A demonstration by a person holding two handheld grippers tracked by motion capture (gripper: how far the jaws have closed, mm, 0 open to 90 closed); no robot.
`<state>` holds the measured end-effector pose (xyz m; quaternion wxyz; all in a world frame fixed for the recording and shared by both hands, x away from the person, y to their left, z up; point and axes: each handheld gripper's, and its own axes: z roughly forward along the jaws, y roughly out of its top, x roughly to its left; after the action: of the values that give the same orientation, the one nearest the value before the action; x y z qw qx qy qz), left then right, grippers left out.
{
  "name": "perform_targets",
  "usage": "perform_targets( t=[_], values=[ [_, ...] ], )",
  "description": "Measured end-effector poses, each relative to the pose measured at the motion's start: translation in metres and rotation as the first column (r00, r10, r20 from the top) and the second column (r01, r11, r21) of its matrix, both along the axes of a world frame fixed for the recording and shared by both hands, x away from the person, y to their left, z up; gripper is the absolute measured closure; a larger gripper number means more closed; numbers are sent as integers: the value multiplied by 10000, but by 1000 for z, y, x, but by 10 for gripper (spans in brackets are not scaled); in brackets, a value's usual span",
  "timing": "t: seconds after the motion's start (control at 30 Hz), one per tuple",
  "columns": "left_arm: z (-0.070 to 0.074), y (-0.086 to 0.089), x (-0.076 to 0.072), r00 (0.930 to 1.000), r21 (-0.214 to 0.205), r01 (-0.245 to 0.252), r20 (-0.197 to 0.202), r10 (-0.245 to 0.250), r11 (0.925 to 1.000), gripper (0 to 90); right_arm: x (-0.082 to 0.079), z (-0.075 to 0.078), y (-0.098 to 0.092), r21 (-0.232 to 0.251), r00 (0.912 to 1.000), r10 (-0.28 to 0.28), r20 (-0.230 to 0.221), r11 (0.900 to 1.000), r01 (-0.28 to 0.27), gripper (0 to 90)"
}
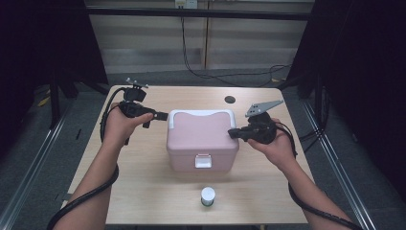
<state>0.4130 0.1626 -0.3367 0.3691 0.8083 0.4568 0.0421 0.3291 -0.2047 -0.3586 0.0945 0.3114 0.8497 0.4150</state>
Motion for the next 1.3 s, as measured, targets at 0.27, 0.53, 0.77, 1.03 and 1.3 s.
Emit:
perform_targets(
  t=[0.27,0.53,0.77,1.03,1.3],
  values=[
    [-1,-21,7,9994,15,313,-121,-313,9995,223,1,0,0,127,9999,-22,-138,9999,23,900],
    [-5,-38,11,9979,35,540,-353,-538,9985,231,1,0,0,74,9997,-92,-209,9999,94,900],
    [-14,-46,15,9965,297,469,-709,-447,9985,231,0,1,2,-54,9998,-100,-149,9999,100,900],
    [-14,-49,13,9941,326,609,-914,-577,9976,261,0,1,2,-50,9999,-116,-123,9999,116,900],
    [6,-52,7,9959,615,409,-827,-358,9973,297,0,0,9,76,9995,-73,-302,9999,75,900]
  ],
)
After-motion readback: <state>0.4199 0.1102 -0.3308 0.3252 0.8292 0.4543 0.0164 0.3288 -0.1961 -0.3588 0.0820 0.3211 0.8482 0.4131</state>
